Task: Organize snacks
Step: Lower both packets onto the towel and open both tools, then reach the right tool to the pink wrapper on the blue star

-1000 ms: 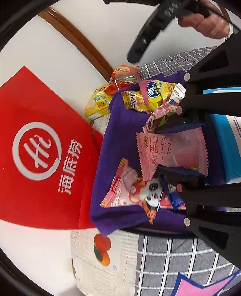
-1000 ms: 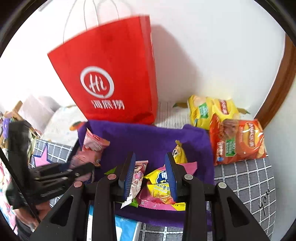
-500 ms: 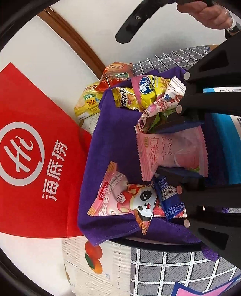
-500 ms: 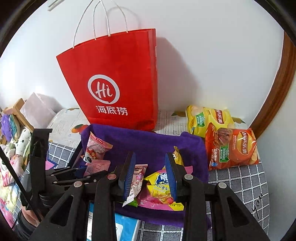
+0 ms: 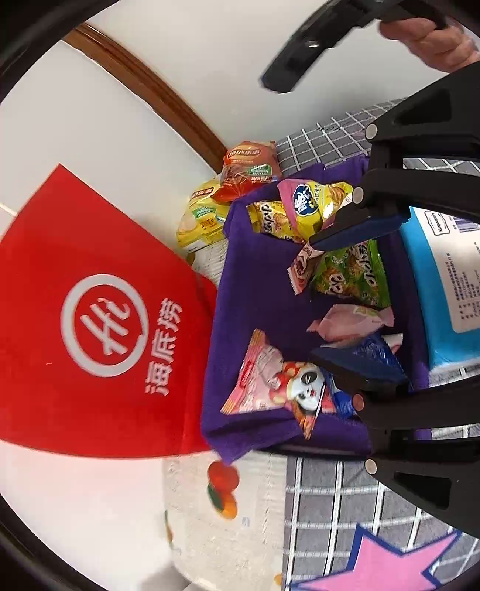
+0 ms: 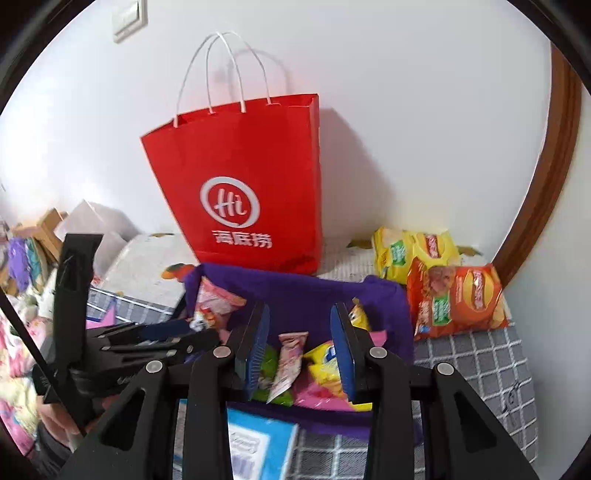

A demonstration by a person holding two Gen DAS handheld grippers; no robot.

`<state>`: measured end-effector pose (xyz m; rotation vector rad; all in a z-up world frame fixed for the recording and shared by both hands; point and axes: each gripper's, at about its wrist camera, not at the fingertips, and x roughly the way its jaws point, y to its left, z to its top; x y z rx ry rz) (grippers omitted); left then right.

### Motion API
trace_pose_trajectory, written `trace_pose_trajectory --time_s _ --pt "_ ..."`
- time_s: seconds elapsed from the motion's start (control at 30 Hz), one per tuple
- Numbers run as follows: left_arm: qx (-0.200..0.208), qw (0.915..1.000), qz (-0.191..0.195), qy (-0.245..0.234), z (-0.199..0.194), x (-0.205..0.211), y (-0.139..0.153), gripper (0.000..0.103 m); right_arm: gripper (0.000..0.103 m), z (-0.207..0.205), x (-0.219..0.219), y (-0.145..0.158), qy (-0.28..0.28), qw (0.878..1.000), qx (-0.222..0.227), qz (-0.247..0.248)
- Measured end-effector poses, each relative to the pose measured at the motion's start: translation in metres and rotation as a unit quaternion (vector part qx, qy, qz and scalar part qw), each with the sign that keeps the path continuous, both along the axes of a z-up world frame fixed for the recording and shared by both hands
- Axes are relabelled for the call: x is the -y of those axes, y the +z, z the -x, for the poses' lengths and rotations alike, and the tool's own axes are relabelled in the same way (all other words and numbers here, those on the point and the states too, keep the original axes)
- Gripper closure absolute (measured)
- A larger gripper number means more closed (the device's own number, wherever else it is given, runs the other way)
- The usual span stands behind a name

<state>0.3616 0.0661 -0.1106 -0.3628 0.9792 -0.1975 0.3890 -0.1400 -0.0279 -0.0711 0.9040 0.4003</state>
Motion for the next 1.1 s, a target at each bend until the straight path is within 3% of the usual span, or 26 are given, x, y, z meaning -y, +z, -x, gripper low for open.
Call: trace_pose_trajectory --time_s 0.23,0.3,0.5,0.67,0.87,1.1 --pt "0.014 0.9999 -0.007 -0.003 0.012 -0.001 0.024 0.051 0.065 0.048 0.019 -0.013 -0.022 0.999 -0.031 -0.001" --pt "0.019 0.9998 -0.006 -0.007 0.017 -0.001 0.032 0.051 0.059 0.071 0.028 -0.025 -0.027 0.999 -0.046 -0.004" --pt "0.035 0.9988 -0.032 -0.01 0.038 0.005 0.057 0.051 0.059 0.13 0.041 -0.067 -0.023 0.995 -0.101 0.0" --pt "0.056 0.9975 -0.043 -0.009 0.061 0.006 0.078 0.05 0.059 0.177 0.043 -0.094 -0.007 0.993 -0.119 0.024" --pt "0.051 0.9975 -0.045 -0.015 0.093 0.005 0.076 0.049 0.059 0.215 0.041 -0.113 0.021 0.99 -0.126 0.06" --pt "0.035 0.9971 -0.065 -0.02 0.129 -0.003 0.06 0.049 0.058 0.223 0.033 -0.127 0.036 0.987 -0.109 0.11"
